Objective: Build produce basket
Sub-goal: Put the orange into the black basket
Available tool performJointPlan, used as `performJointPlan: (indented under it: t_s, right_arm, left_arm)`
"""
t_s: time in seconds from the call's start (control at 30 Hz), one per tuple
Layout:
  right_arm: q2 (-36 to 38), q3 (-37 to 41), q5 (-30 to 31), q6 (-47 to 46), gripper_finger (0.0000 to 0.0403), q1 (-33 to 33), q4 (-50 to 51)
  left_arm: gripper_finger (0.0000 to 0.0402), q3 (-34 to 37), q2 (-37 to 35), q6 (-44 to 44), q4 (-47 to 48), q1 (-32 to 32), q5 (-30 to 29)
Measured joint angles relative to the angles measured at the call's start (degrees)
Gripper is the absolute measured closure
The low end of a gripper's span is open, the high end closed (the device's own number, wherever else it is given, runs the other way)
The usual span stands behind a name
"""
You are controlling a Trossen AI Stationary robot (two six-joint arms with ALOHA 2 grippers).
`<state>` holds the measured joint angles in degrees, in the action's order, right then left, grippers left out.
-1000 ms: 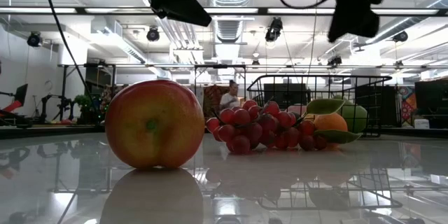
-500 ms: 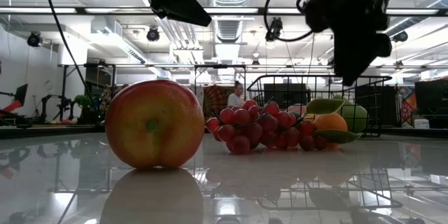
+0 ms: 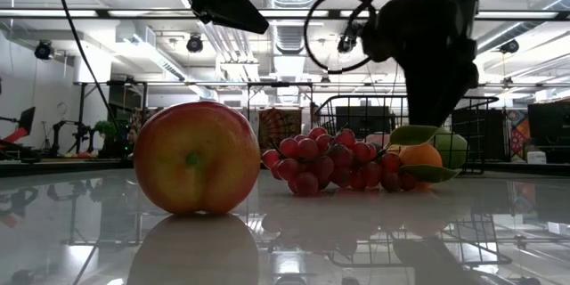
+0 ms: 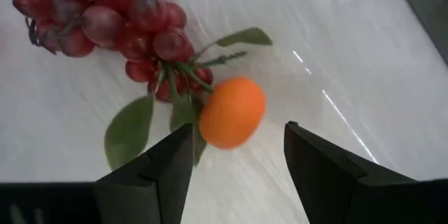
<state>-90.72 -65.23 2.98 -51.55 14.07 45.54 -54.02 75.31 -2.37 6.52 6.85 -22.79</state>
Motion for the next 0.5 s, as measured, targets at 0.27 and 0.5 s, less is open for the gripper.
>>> performJointPlan:
  t_s: [0.27,0.5]
  right_arm:
    - [-5.76,-2.63,0.0,1.6,0.0197,-0.05,0.9]
    - [-7.84,-2.75,0.02,1.6,0.0208,-0.07,0.89]
  left_arm:
    - [0.0273,0.0,0.0,-0.02,0.04,0.0,0.0]
    - [0.0273,0.02,0.0,-0.02,0.07,0.0,0.0]
